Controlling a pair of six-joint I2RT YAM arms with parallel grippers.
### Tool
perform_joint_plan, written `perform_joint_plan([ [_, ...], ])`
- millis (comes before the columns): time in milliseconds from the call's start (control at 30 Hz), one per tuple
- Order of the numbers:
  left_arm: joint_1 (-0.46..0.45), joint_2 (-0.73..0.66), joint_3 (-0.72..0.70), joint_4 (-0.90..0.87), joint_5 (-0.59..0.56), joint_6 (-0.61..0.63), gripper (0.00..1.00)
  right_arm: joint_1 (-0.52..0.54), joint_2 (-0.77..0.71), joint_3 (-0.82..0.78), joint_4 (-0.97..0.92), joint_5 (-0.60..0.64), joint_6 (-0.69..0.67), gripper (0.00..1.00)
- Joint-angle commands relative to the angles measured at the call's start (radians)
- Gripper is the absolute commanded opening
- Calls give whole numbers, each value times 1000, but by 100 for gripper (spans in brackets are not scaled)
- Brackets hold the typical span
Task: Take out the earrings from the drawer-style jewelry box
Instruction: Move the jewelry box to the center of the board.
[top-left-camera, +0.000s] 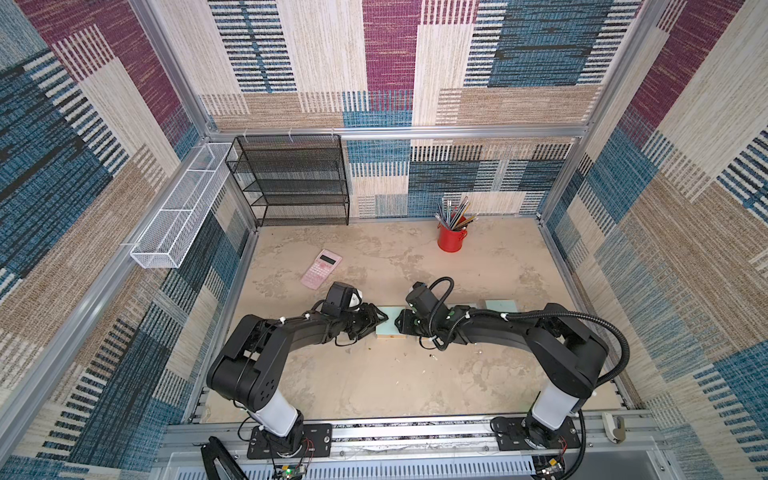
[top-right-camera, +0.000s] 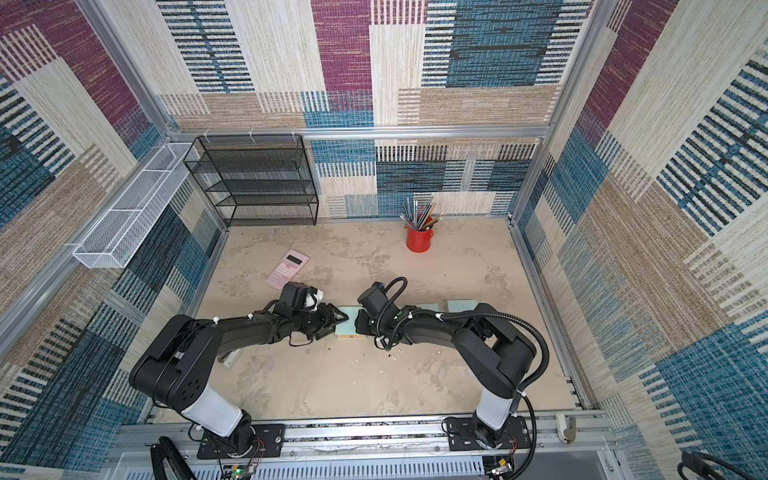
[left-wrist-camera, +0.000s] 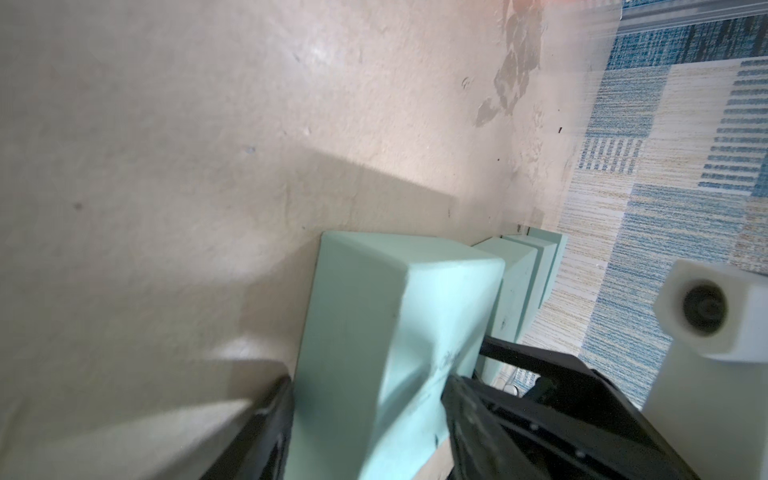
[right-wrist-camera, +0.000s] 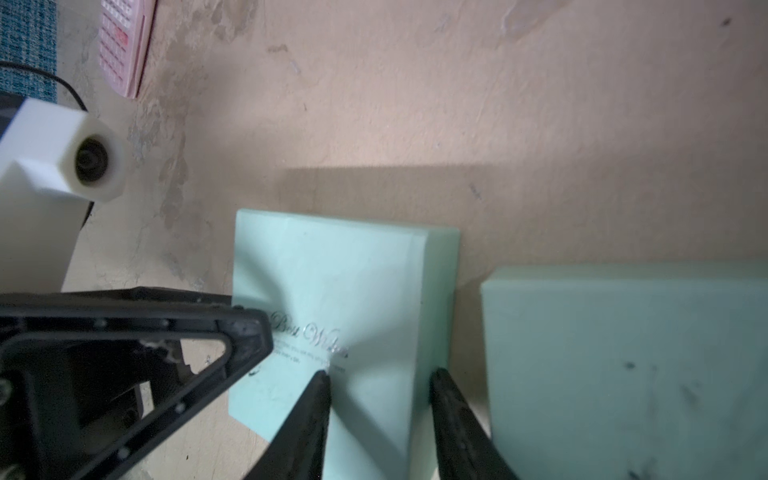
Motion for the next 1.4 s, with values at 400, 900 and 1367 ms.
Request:
perform_joint_plan([
  [400,-22,-44,-23,-28,48,-20,59,20,1,15,57,-91,-4,40],
  [900,-23,-55,-35,-27,44,-24,59,29,-5,-8,64,-69,20,41],
  [1367,-22,-71,-50,-51,-11,-30,59,29,-9,-16,54,-44,33,53],
])
